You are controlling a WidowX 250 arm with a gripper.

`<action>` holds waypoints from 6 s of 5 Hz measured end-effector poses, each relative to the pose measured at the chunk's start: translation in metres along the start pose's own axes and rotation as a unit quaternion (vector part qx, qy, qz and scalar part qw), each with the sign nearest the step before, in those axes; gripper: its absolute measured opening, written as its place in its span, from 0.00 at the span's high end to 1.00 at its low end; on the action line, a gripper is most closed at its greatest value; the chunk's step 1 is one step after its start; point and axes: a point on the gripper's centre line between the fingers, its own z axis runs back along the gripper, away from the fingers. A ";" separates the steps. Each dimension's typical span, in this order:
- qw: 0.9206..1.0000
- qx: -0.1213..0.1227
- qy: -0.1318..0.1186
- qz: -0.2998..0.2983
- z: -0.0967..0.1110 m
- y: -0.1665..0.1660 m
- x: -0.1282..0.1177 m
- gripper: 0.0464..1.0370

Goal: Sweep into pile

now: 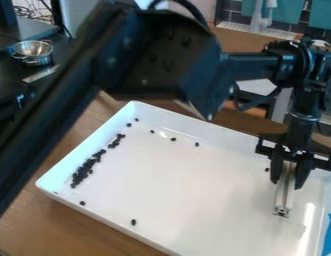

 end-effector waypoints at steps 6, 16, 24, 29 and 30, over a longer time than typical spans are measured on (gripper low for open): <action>0.999 -0.013 0.009 0.029 -0.013 0.080 0.013 0.64; 0.992 -0.003 0.087 0.096 -0.005 0.286 0.007 0.64; 0.996 0.031 0.023 -0.077 -0.024 0.162 -0.068 0.64; 0.992 0.067 0.008 -0.103 -0.014 0.291 -0.075 0.64; 0.996 0.043 0.018 -0.081 -0.009 0.280 -0.075 0.64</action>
